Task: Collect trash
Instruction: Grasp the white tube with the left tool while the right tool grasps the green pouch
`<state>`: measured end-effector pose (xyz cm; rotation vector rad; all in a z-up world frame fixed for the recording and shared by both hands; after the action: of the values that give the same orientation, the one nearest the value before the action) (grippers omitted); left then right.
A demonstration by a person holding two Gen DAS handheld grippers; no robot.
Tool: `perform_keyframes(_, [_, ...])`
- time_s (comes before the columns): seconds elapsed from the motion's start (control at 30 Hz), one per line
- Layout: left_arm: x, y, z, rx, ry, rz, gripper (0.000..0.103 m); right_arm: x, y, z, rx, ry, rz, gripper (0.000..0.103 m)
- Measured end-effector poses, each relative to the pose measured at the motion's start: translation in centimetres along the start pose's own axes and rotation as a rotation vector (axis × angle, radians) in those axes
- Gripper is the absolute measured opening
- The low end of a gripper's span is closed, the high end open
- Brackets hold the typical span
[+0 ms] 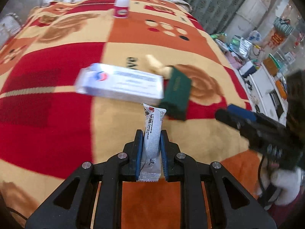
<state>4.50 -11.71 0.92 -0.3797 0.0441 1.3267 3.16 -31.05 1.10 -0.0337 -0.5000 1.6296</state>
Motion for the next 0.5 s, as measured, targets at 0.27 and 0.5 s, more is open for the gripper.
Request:
perform_keyframes(0.27, [3.1,1.0,0.9,-0.025,0.005,0.052,0.015,3.7,-4.2,-4.2,0.024,-0.082,-0.079,0.073])
perform_keyframes(0.5, [3.5,1.1,1.3,-0.035,0.027,0.053,0.015,4.5,-6.1,-6.7,0.046,-0.008,-0.096,0.072])
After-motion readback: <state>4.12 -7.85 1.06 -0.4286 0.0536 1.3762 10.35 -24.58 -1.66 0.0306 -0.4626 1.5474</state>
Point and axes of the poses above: each gripper's, at about its wrist camera, not at the fingertips, and z roughly against the way its jaws point, x to its left, y to its underside, the point moved 3 cm from there along -z, roughly the way its jaws point, and after that the axes turned 14 degrees about x, right-handed, at the moved point
